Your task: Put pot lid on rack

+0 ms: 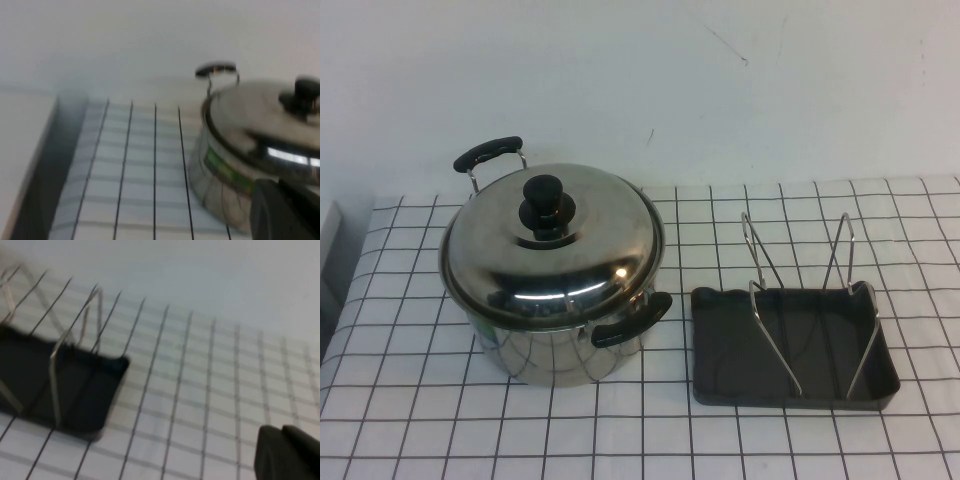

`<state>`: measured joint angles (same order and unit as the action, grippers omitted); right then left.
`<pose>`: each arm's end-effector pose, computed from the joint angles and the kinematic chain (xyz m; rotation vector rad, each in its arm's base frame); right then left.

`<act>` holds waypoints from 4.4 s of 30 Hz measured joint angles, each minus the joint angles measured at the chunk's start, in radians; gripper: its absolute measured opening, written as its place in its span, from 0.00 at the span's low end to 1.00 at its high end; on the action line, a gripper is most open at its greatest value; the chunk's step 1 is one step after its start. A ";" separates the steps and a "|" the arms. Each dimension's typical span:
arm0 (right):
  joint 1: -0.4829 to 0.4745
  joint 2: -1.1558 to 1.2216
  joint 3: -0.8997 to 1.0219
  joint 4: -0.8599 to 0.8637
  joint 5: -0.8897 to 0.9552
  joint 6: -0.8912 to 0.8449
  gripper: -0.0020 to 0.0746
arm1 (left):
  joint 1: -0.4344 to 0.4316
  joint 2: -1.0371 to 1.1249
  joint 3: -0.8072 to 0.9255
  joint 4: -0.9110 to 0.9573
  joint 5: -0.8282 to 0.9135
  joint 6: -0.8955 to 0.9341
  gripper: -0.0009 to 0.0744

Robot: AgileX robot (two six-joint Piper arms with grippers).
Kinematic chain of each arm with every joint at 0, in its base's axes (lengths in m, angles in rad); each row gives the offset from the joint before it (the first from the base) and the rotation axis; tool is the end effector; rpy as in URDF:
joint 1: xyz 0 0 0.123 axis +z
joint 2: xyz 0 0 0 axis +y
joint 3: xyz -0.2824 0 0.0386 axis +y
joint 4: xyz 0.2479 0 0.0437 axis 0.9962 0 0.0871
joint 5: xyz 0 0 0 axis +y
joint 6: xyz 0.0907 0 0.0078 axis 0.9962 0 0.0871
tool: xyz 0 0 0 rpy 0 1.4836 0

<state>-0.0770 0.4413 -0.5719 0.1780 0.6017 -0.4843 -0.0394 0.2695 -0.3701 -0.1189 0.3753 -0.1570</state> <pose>0.0859 0.0025 0.3207 -0.3186 1.9232 -0.1765 0.0695 -0.0067 0.2869 -0.1691 1.7549 -0.2617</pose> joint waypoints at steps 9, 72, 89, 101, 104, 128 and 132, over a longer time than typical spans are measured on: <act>0.000 0.196 0.000 0.285 0.221 -0.364 0.02 | -0.034 0.351 -0.086 -0.536 0.224 0.602 0.01; 0.000 0.203 0.203 0.793 0.113 -0.848 0.02 | -0.180 1.312 -0.607 -1.589 -0.058 1.989 0.45; 0.000 0.203 0.203 1.002 0.072 -0.894 0.02 | -0.181 1.163 -0.607 -1.586 0.036 2.050 0.45; 0.000 0.203 0.091 1.491 0.324 -0.982 0.18 | -0.203 0.949 -0.633 -1.557 0.451 2.042 0.45; 0.000 0.203 0.060 1.493 0.330 -0.862 0.36 | -0.242 0.931 -0.658 -1.553 0.479 2.040 0.45; 0.000 0.203 0.052 1.499 0.289 -0.530 0.69 | -0.518 0.931 -0.757 -1.540 0.406 2.024 0.45; 0.000 0.203 0.042 1.499 0.301 -0.429 0.69 | -0.519 0.931 -0.807 -1.540 0.392 2.009 0.45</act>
<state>-0.0770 0.6446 -0.5296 1.6772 0.9028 -0.9138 -0.5580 1.2001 -1.1766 -1.6585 0.7669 1.8517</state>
